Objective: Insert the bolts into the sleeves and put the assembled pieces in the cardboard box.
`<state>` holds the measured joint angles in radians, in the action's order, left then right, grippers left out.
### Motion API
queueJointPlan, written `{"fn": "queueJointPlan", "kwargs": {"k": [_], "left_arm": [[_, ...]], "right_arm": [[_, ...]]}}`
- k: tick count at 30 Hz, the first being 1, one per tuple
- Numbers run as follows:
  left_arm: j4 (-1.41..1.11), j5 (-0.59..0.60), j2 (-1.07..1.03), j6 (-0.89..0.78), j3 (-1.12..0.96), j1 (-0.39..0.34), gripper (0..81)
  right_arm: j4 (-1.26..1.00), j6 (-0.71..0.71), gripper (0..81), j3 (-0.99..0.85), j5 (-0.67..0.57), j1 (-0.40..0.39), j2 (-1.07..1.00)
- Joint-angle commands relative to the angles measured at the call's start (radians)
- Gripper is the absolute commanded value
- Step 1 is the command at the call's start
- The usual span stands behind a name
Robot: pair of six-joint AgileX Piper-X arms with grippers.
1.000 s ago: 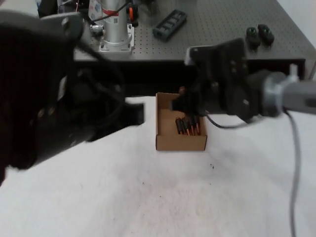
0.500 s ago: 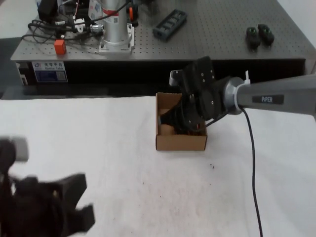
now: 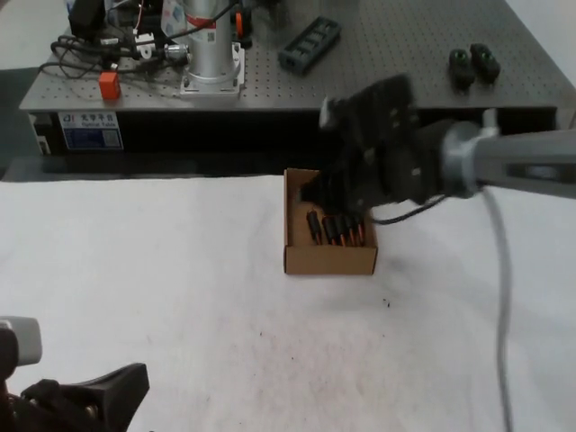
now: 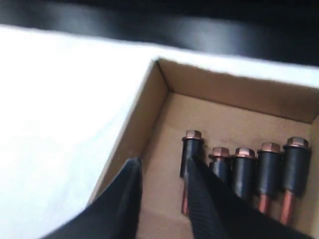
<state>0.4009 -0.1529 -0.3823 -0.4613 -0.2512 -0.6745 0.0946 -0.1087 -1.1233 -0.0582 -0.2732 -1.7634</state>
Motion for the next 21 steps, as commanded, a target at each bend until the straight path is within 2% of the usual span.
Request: {"fn": "queueJointPlan", "kwargs": {"k": [1,10,16,21], "left_arm": [[-0.002,0.007,0.024,0.001,-0.002,0.002,0.6],[0.046,0.030,0.033,0.037,-0.002,-0.002,0.6],[0.046,0.076,0.033,0.059,-0.002,-0.002,0.6],[0.036,0.116,0.033,0.097,0.017,-0.002,0.6]], "right_arm": [[-0.030,-0.004,22.8,0.099,-0.005,0.002,0.113],[-0.010,-0.011,22.8,0.650,-0.005,0.002,0.713],[0.042,-0.011,22.8,0.885,-0.005,0.002,1.036],[0.078,-0.011,22.8,0.999,-0.005,0.002,1.201]]}}
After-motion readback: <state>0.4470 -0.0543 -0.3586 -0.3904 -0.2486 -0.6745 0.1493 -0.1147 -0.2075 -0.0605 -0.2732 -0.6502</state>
